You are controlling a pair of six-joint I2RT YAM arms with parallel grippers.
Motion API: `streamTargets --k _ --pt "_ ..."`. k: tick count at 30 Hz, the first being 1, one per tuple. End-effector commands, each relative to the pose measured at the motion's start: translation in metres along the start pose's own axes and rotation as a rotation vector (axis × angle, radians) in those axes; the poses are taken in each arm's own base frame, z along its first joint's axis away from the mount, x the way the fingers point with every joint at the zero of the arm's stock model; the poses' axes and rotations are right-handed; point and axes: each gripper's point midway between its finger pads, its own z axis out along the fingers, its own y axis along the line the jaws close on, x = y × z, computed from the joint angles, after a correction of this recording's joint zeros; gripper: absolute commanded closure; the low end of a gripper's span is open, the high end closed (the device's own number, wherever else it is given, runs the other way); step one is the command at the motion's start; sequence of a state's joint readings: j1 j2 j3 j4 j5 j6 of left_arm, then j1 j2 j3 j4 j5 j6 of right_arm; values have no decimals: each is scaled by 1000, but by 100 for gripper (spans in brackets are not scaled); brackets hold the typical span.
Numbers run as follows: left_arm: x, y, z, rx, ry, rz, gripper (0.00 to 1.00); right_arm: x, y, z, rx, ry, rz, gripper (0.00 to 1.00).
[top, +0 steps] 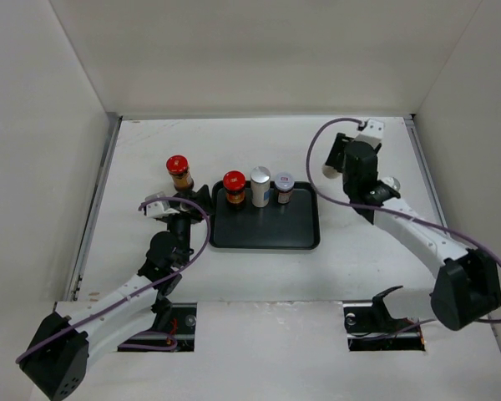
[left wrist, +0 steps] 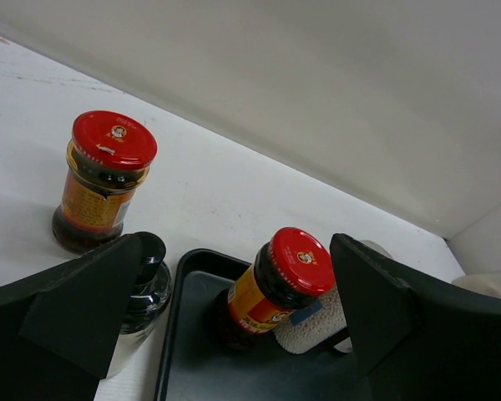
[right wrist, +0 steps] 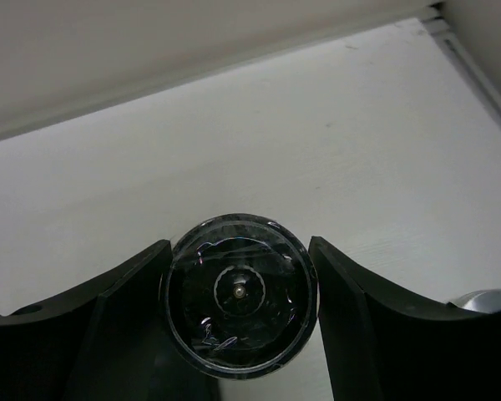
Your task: Organize the condiment bottles
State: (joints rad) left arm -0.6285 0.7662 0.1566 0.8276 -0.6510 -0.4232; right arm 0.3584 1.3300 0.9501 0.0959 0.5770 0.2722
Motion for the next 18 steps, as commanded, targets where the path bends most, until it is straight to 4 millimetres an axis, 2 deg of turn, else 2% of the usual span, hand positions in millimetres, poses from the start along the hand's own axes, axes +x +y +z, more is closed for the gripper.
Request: streamTargets --k 1,8,14,18 --pt "-8 -1 2 2 -33 -23 0 -11 46 -36 -140 -62 39 48" --pt "-6 3 4 -24 -24 -9 0 30 126 -117 -388 4 -44 47" --pt "-9 8 5 -54 -32 0 0 69 189 -151 -561 60 -75 46" --pt "-6 14 5 -83 -27 19 0 93 214 -156 -611 89 -98 46"
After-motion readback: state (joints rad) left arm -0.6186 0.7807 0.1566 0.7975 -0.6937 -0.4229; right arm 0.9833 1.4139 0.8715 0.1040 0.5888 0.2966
